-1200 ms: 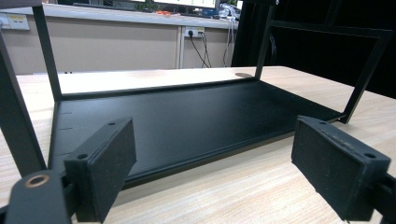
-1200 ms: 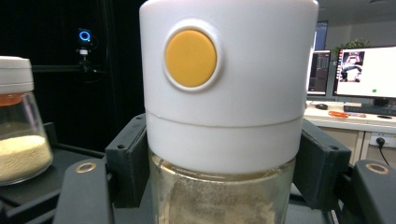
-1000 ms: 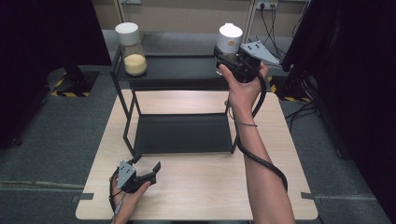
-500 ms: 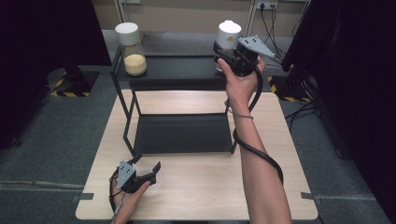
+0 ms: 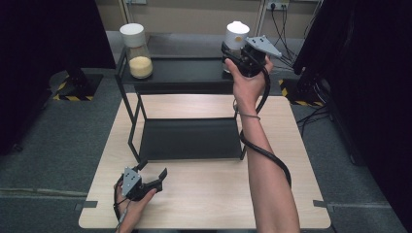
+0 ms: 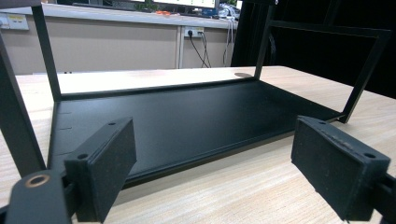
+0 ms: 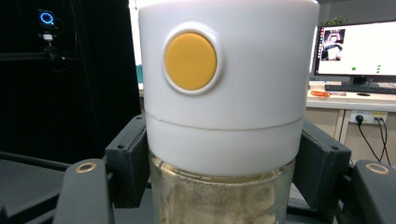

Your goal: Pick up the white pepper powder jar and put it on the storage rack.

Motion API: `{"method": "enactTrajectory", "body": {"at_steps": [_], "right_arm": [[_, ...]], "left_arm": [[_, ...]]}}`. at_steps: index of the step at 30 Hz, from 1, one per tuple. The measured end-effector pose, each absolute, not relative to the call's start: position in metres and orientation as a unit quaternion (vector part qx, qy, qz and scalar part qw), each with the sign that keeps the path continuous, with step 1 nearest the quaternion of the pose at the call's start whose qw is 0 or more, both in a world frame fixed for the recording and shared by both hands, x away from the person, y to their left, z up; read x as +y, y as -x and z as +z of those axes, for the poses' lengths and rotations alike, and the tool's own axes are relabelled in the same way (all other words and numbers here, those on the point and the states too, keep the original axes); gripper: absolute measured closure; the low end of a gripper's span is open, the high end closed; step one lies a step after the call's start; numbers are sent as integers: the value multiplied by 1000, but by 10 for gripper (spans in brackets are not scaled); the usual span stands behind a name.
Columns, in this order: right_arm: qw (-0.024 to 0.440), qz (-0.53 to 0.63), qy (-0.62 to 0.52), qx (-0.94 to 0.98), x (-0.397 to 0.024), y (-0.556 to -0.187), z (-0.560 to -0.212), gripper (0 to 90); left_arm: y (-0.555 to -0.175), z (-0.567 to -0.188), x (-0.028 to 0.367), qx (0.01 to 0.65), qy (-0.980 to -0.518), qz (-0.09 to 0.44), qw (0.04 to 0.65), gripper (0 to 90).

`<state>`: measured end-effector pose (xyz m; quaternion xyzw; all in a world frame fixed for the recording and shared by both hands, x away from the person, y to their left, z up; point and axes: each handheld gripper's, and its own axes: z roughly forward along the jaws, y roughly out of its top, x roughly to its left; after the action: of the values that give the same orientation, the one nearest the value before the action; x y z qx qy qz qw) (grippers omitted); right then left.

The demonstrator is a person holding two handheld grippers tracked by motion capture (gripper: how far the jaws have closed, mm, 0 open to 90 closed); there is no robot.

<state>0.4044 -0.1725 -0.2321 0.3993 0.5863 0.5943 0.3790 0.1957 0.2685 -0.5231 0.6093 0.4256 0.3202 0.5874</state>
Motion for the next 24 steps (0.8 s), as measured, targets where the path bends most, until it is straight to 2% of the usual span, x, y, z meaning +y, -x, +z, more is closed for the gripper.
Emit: {"method": "enactTrajectory", "body": {"at_steps": [17,24], "right_arm": [[394,584,-390,593,-169,-404,-235,303],[393,587,-383,595,-169,-399,-232,190]], "left_arm": [[-195,-523,268,425,-610,321,587,134],[-195,-523,268,425,-610,322,587,135]]}}
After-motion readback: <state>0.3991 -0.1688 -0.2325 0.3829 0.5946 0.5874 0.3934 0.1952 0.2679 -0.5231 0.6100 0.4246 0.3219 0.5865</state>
